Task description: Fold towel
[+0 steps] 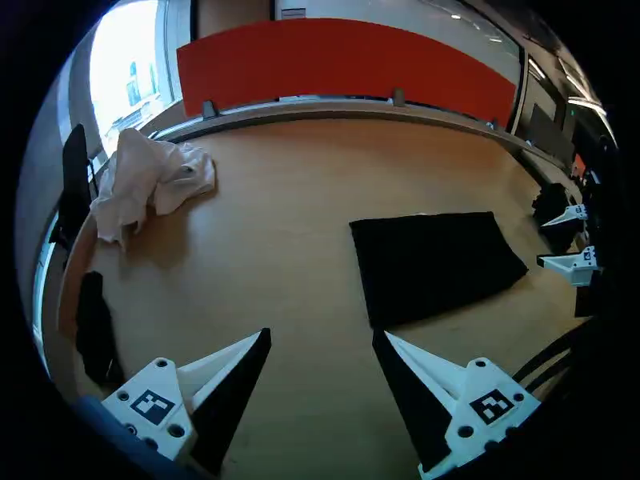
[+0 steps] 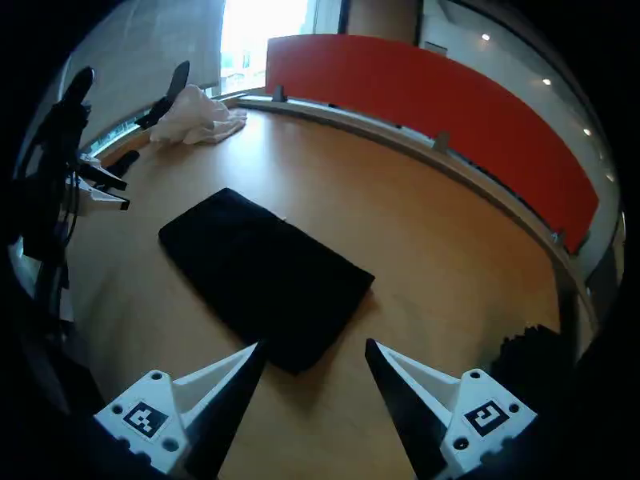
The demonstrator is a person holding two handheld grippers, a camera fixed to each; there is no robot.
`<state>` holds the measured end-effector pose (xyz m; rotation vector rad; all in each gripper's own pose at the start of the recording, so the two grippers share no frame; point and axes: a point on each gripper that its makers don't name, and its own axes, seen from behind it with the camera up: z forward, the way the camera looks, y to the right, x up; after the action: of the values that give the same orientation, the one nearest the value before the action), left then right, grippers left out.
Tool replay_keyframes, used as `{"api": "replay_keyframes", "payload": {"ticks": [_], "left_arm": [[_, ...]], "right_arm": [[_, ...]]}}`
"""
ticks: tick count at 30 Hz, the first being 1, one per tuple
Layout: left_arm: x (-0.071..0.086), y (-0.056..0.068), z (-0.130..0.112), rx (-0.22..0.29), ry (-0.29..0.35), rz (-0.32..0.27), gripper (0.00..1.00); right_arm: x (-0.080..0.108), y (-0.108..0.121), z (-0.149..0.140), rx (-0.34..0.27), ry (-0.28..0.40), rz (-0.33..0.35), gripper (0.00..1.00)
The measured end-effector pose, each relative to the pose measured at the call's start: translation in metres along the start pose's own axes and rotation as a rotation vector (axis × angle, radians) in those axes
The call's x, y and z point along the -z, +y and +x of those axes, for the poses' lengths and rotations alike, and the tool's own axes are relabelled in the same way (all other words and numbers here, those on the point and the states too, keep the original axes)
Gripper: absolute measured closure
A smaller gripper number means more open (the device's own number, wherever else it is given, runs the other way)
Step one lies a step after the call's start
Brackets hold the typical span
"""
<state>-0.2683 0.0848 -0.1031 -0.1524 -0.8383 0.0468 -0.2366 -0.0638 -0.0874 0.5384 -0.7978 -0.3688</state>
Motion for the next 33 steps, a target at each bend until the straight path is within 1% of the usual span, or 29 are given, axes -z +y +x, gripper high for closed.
{"api": "replay_keyframes", "payload": {"ticks": [8,15,17,21,25,31,33], "left_arm": [[0.013,-0.011,-0.003,0.026,0.010,0.028,0.06],[0.024,-0.021,-0.009,0.051,0.010,0.051,0.06],[0.027,-0.024,-0.011,0.059,0.010,0.057,0.06],[0.032,-0.028,-0.015,0.074,0.008,0.067,0.06],[0.035,-0.032,-0.019,0.079,0.005,0.075,0.06],[0.038,-0.035,-0.025,0.088,-0.002,0.085,0.06],[0.039,-0.036,-0.026,0.094,-0.003,0.087,0.06]], "right_arm": [[-0.007,-0.005,0.000,0.039,-0.013,0.032,0.06],[-0.015,-0.008,-0.016,0.061,-0.052,0.062,0.06],[-0.017,-0.011,-0.022,0.067,-0.064,0.075,0.10],[-0.020,-0.014,-0.033,0.071,-0.092,0.099,0.26],[-0.021,-0.014,-0.037,0.064,-0.109,0.108,0.35],[-0.023,-0.016,-0.041,0.050,-0.126,0.129,0.46],[-0.024,-0.016,-0.042,0.048,-0.132,0.137,0.51]]}}
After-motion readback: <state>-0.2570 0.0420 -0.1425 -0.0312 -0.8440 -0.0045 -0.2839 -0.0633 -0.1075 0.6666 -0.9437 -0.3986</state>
